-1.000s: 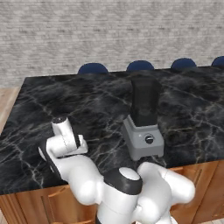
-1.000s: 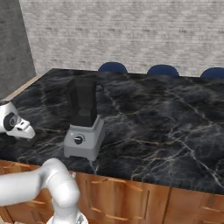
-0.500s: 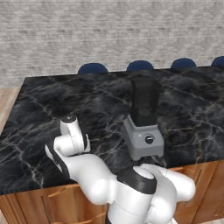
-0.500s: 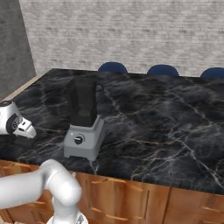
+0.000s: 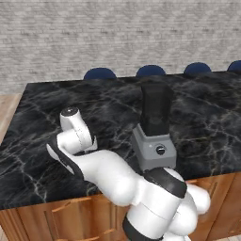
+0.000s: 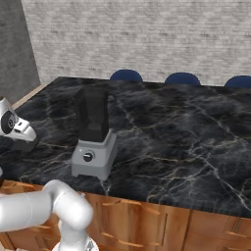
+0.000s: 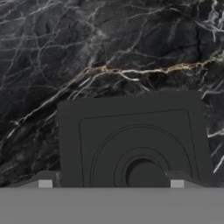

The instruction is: Close the lid blender by securely placing the lid on top.

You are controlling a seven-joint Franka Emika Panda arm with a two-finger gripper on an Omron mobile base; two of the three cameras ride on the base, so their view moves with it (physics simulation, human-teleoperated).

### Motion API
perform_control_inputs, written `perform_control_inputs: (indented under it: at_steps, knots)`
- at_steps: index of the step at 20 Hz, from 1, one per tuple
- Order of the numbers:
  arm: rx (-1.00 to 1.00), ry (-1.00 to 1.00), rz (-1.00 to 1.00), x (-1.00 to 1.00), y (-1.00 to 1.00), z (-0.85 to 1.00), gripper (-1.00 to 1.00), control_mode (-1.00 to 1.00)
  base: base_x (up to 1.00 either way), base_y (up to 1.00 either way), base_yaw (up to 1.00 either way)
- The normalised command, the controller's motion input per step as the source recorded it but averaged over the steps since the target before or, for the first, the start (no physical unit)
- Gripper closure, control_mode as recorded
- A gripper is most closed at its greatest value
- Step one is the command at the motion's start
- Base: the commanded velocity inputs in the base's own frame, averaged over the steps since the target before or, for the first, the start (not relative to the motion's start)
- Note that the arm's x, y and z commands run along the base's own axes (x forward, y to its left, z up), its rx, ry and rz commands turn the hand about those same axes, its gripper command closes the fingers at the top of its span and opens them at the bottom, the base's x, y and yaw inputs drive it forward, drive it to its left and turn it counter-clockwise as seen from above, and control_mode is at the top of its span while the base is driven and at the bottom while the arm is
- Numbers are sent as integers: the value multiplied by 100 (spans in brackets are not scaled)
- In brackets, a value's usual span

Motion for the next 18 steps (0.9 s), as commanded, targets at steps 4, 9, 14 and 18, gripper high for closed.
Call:
perform_control_inputs:
  at_steps: [4,9,14,18]
  knots:
    - [-1,-7,0,-15,-9,86,100,-100,0,0,0]
    - [0,-13,0,-7,-39,68,100,-100,0,0,0]
    - [0,-14,0,0,-52,45,100,-100,0,0,0]
    - [0,-13,0,0,-51,52,100,-100,0,0,0]
